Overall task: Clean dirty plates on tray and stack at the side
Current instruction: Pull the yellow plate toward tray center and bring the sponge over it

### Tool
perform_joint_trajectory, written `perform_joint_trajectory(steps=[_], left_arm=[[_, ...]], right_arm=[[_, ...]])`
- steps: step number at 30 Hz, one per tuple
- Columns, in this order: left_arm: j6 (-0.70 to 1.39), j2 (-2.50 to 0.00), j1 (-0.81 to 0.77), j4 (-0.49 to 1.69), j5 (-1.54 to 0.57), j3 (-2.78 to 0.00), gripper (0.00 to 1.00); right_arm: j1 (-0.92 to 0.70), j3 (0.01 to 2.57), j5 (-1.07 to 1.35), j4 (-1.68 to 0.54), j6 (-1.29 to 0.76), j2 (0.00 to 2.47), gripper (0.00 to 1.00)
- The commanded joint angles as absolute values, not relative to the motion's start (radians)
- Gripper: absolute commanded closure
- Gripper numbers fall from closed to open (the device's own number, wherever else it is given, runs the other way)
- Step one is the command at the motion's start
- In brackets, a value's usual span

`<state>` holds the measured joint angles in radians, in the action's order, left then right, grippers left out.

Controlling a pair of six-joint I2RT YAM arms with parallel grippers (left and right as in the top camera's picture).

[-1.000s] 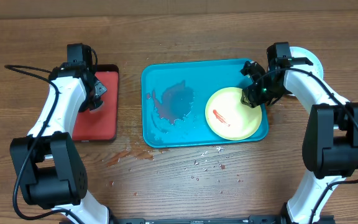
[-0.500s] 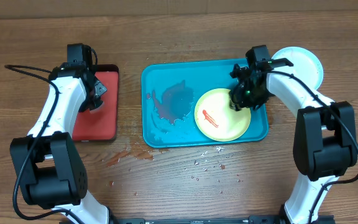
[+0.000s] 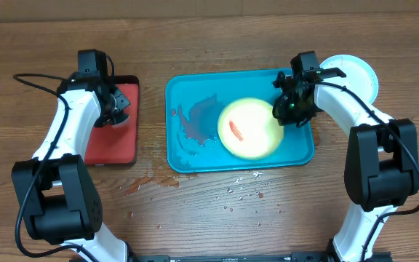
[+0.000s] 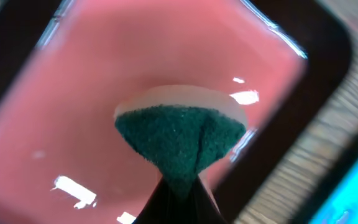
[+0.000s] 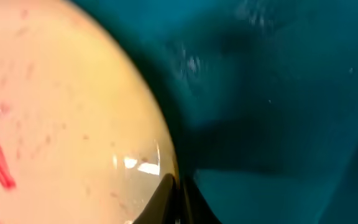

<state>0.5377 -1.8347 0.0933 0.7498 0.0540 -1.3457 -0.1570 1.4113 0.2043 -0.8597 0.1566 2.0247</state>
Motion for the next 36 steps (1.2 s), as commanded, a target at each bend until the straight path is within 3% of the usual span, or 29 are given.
perform_joint_trajectory(steps=[1,8,13,22,36], left_arm=[[0.42,-1.844,0.09,0.725,-0.123,-1.343,0.96],[0.35,-1.844,0.072,0.691,-0.322,-1.343,0.96],[0.305,-1.844,0.009,0.679,-0.386,-1.343,0.96],[0.289,-1.844,-0.125,0.632,-0.377,-1.343,0.96],[0.466,-1.844,-0.309,0.562,-0.191,-1.343,0.96]], right_arm=[[-0.158,1.414,0.29,-0.821,0.07,2.028,0.96],[-0.201,1.414,0.346,-0.71,-0.133,2.028,0.96],[-0.274,1.414,0.327,-0.66,-0.163,2.03,0.96],[-0.337,1.414,0.267,-0.625,-0.32,2.103,0.97],[-0.337,1.415,0.218,-0.629,-0.401,2.104,0.96]])
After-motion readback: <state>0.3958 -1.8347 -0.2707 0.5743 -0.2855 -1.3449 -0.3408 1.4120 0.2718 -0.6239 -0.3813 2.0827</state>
